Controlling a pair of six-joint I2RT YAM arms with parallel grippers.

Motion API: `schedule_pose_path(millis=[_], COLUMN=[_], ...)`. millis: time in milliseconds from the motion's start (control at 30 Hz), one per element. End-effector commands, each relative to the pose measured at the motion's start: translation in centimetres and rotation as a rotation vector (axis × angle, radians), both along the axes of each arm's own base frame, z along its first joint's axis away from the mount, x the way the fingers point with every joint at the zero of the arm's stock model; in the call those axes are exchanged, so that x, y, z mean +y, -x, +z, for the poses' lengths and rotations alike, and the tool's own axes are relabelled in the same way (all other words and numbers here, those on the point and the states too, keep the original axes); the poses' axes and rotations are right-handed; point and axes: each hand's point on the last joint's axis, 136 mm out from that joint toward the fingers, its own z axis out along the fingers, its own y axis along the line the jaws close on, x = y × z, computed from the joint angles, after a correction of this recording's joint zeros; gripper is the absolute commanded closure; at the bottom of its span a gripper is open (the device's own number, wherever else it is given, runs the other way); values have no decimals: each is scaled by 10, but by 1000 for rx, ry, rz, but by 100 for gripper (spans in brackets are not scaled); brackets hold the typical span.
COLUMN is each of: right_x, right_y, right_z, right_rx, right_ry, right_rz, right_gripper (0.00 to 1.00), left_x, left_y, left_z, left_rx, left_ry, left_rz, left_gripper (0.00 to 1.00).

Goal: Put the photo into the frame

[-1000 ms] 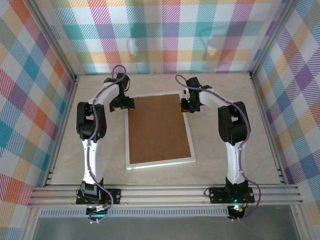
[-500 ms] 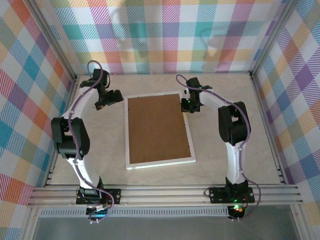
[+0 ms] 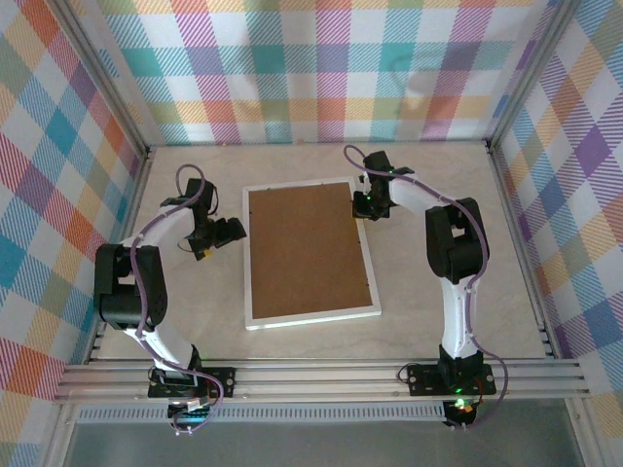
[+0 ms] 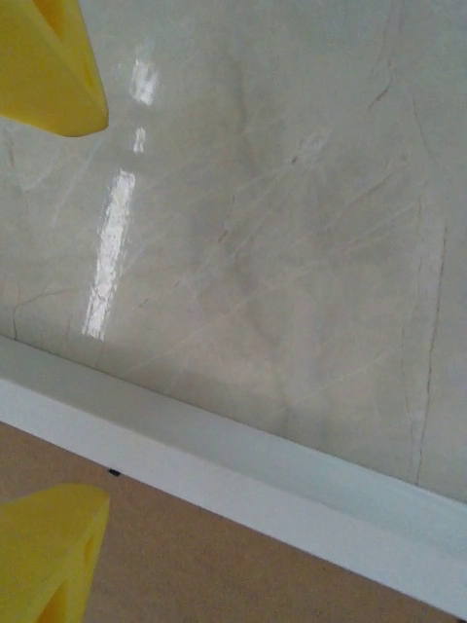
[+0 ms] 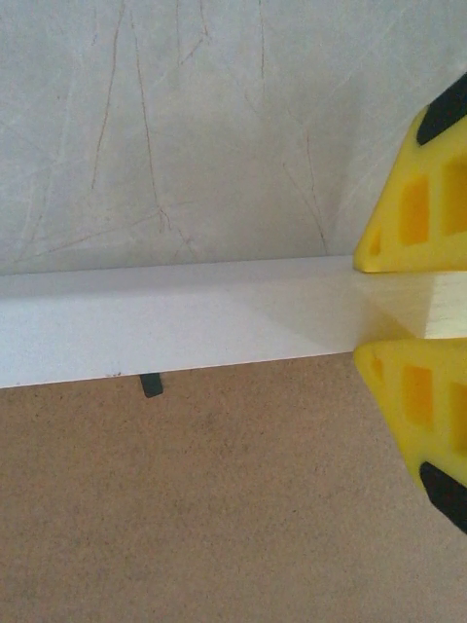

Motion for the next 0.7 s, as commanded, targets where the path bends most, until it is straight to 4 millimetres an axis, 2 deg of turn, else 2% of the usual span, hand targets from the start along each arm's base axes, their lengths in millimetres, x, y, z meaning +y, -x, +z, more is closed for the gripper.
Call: schedule_pose_path(millis=[0, 467, 667], right_x=[-10, -10, -8], right_y=[29, 30, 30], right_z=[-21, -22, -24], right_rx=[127, 130, 132], right_ry=[39, 36, 28], right_rz=[-21, -17, -19], right_gripper=[83, 83, 83], left_x=[-12, -20, -13], left_y=[-2, 4, 10], left_z=[-5, -17, -24], left_rx=[-8, 34, 63], left_ry=[50, 26, -44], left_rz=[-12, -44, -48], left_gripper=[9, 9, 8])
